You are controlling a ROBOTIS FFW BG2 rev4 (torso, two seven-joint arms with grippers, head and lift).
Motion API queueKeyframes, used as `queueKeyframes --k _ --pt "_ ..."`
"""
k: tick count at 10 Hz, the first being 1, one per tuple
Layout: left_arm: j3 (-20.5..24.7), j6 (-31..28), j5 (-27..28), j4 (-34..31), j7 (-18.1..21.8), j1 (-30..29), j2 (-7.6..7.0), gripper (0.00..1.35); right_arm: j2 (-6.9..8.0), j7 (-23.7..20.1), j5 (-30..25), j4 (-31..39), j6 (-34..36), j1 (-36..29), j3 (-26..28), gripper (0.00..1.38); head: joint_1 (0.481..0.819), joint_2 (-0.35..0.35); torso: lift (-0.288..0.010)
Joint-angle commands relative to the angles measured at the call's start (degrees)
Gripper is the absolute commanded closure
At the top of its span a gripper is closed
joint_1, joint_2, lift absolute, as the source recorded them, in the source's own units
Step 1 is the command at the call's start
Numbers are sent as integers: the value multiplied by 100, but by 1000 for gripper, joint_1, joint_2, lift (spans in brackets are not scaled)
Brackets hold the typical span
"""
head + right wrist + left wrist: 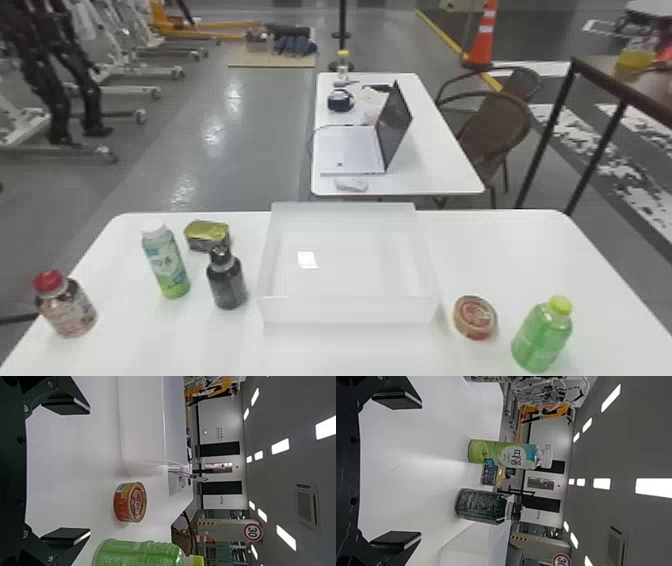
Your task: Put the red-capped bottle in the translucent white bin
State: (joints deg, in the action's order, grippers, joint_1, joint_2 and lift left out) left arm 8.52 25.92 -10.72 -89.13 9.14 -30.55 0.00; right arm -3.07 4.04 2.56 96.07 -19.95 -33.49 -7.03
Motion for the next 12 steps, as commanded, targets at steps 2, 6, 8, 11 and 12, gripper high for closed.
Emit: queueKeyframes --k 2,6,8,11,12 --pt "18 -35 0 10 -27 23 15 142 0 0 7 0 0 0 0 205 549 0 -100" --pt "404 -122 360 28 -308 260 15 142 0 0 -1 0 0 9 0 205 549 0 -100" --pt "457 -96 352 221 -528 480 15 142 8 0 -10 0 9 9 0 205 549 0 -100" --pt "369 -35 237 546 -1125 981 15 136 8 0 -19 -18 44 35 0 205 549 0 -100" --pt "334 -8 255 713 -1310 1165 15 136 8 0 -19 -26 44 44 -9 205 549 0 -100"
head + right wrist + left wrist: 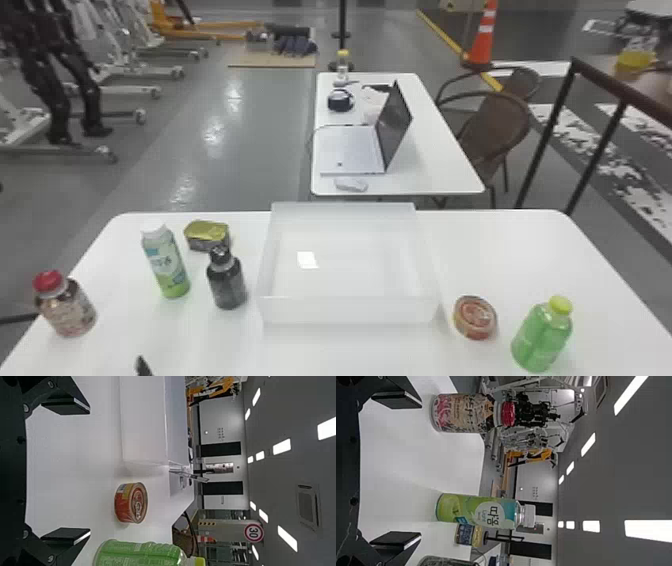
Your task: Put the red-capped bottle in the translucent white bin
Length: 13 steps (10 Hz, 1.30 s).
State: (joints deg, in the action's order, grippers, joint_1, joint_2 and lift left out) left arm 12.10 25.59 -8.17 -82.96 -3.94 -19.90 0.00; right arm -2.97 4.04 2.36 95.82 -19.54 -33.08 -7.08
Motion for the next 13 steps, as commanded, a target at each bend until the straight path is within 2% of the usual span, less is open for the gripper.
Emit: queueKeyframes --k 1,3,7,10,12,13 --pt "-58 16 17 245 -195 294 15 137 16 0 -16 -11 3 12 -4 205 549 0 -100" --pt "-58 -72 184 544 -591 654 -123 140 60 -9 -34 -28 3 30 -4 205 549 0 -100" --pt "-41 -116 299 1256 -1294 1472 -492 142 112 -105 -42 -64 3 109 -4 205 549 0 -100" --pt "153 -344 307 1686 -1399 1911 -624 142 139 -176 -42 -99 3 153 -4 205 549 0 -100" --pt "153 -503 167 1967 -1391 2113 -800 142 156 -237 -42 -125 3 197 -4 205 549 0 -100" --pt "153 -582 96 2099 -1320 2228 -932 142 165 -246 -42 -134 3 197 5 205 549 0 -100"
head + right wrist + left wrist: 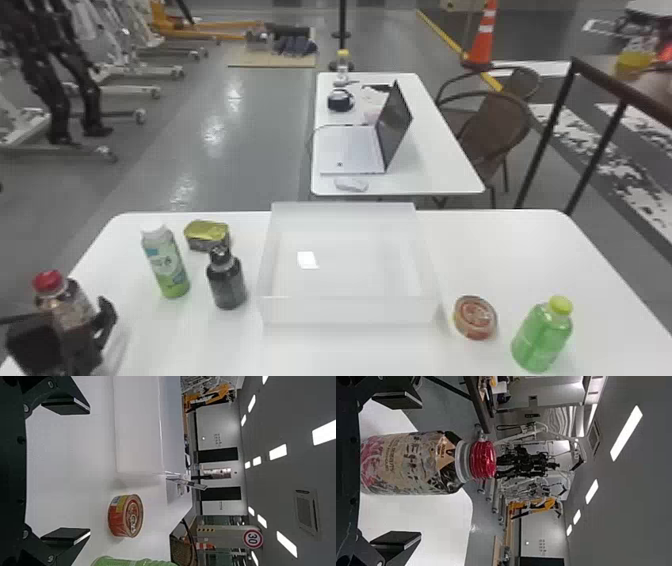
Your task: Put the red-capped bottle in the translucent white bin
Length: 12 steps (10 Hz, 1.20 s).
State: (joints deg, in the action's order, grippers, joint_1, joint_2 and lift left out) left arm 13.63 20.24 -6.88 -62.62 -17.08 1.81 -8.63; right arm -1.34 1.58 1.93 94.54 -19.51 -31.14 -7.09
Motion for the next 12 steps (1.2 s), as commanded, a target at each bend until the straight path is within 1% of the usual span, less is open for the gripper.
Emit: queueKeyframes --k 1,2,3,4,5,6,7,9,10,11,12 --pt "-9 -3 -139 286 196 214 -192 142 20 -17 0 -14 0 11 5 205 549 0 -100" --pt "-9 15 -147 470 451 373 -315 142 29 -26 0 -23 0 11 5 205 549 0 -100" --pt "-45 15 -183 593 539 478 -385 142 46 -52 0 -32 0 29 5 205 549 0 -100" --pt "-36 -3 -183 619 539 522 -368 156 55 -79 0 -41 0 38 5 205 549 0 -100" --pt "43 -20 -156 628 539 522 -315 239 73 -96 0 -49 0 46 5 205 549 0 -100" --pt "70 -11 -156 637 539 513 -298 447 90 -105 -9 -49 0 46 14 205 549 0 -100" --pt "78 6 -174 637 504 496 -280 831 90 -114 -9 -49 0 55 14 205 549 0 -100" --pt "70 -55 -139 628 504 469 -245 940 90 -114 -9 -49 0 55 14 203 549 0 -100" --pt "70 -38 -121 628 504 443 -210 955 90 -114 -9 -58 0 64 14 203 549 0 -100" --pt "52 68 11 540 504 399 -183 955 90 -114 -9 -58 0 64 14 205 549 0 -100" --pt "43 -301 266 -154 425 126 -148 955 90 -114 -9 -58 0 64 14 205 549 0 -100"
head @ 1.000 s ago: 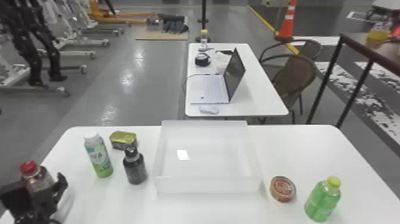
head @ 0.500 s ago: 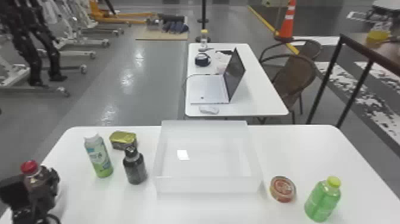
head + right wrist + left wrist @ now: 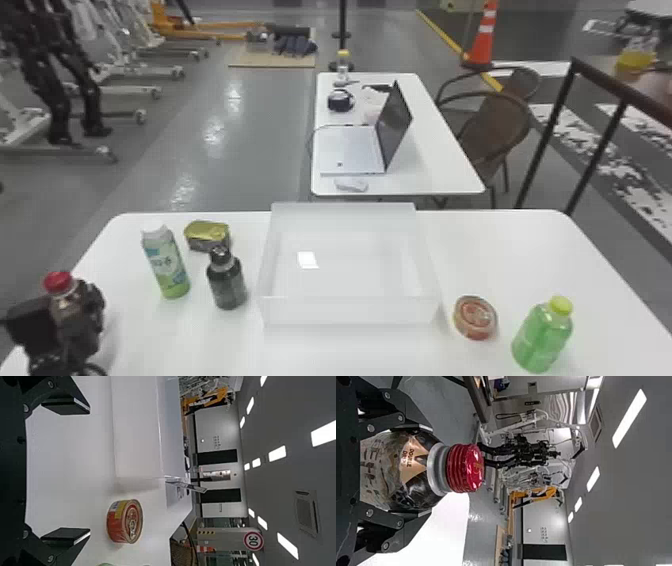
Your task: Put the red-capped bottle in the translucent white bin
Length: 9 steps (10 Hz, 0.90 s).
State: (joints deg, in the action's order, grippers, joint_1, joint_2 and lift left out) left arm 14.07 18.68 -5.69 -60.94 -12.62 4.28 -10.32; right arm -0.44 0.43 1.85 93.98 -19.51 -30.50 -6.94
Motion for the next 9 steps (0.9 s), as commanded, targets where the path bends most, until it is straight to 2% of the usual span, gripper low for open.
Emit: queueKeyframes --k 1,2,3,4,7,8,9 --pt "0 -348 192 -1016 -21 -428 91 955 0 1 0 -2 0 0 0 205 549 0 -100" --pt "0 -348 165 -1728 -21 -745 223 955 18 1 0 -11 0 0 0 205 549 0 -100" --pt "-44 -330 130 -2405 190 -982 302 955 35 1 9 -20 0 0 0 205 549 0 -100" --pt "-255 -339 -204 -2906 383 -1105 302 955 26 1 9 -20 0 0 0 205 549 0 -100" --pt "-1380 -453 -1039 -3627 867 -965 232 955 -18 1 26 -20 0 17 0 205 549 0 -100" --pt "-1776 -532 -1373 -3644 999 -842 232 955 -18 1 35 -29 0 17 0 205 549 0 -100" --pt "-2057 -726 -1434 -3627 1192 -683 249 955 -26 1 35 -46 0 26 0 205 549 0 -100"
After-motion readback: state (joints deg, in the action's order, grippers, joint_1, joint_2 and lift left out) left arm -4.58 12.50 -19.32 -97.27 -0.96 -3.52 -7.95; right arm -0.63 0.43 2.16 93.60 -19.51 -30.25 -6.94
